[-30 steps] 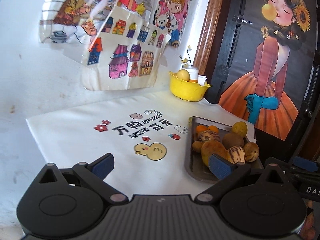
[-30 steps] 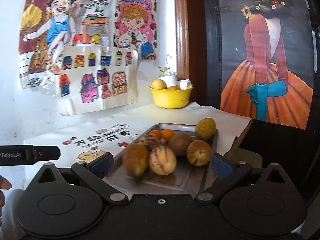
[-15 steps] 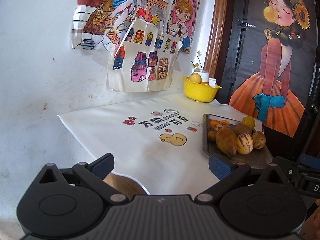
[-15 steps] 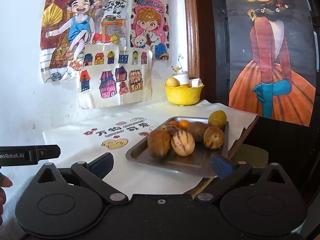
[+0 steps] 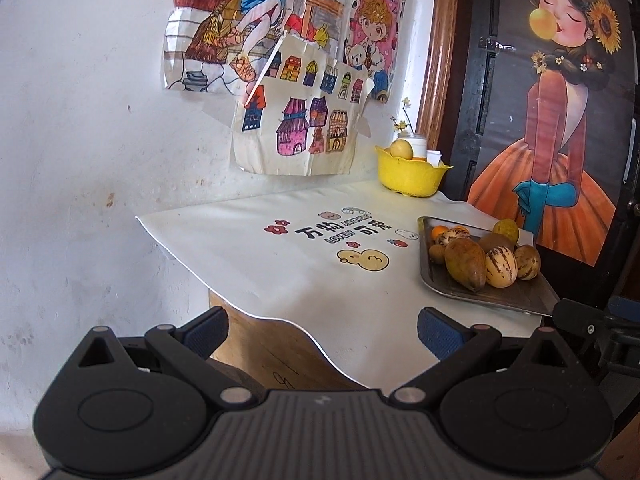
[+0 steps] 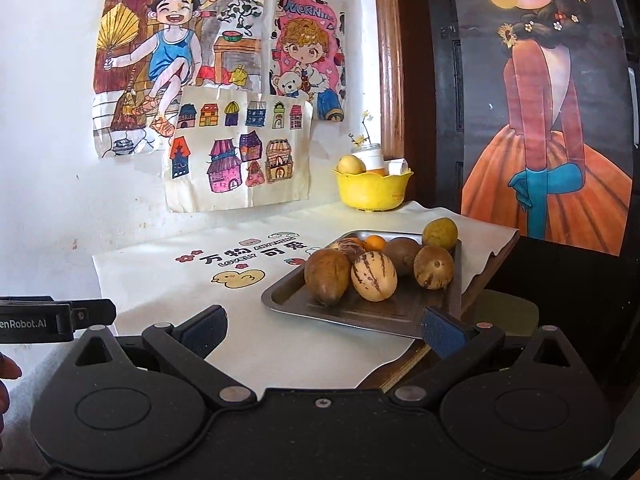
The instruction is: Organize fruits
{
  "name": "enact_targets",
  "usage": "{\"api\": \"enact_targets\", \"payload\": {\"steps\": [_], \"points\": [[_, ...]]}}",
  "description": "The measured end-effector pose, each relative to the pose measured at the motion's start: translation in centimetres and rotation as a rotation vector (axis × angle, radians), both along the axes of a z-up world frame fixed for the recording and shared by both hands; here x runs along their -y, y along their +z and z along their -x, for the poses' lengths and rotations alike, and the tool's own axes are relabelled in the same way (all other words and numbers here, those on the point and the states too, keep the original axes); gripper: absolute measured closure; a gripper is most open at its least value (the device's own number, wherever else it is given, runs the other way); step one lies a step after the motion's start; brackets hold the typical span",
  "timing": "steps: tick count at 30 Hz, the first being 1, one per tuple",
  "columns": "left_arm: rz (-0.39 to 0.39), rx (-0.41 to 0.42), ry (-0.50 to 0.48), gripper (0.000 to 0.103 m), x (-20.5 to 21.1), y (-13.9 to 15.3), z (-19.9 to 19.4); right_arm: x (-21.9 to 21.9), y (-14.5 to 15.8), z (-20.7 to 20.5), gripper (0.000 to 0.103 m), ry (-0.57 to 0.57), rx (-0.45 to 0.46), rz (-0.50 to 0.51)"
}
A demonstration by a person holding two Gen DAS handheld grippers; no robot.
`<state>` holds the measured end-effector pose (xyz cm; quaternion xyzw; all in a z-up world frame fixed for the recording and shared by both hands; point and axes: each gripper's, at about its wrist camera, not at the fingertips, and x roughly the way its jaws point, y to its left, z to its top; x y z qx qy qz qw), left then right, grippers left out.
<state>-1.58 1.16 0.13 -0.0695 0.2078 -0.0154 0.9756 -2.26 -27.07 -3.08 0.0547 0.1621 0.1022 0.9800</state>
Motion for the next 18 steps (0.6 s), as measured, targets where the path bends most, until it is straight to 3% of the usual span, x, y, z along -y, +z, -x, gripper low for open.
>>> {"api": "enact_targets", "payload": {"steps": [18], "points": [[0.001,-0.01,0.001,0.0,-0.11,-0.36,-0.31,-0.61,-0.86,-1.03,0.001,0.014,-0.032,-0.002]]}}
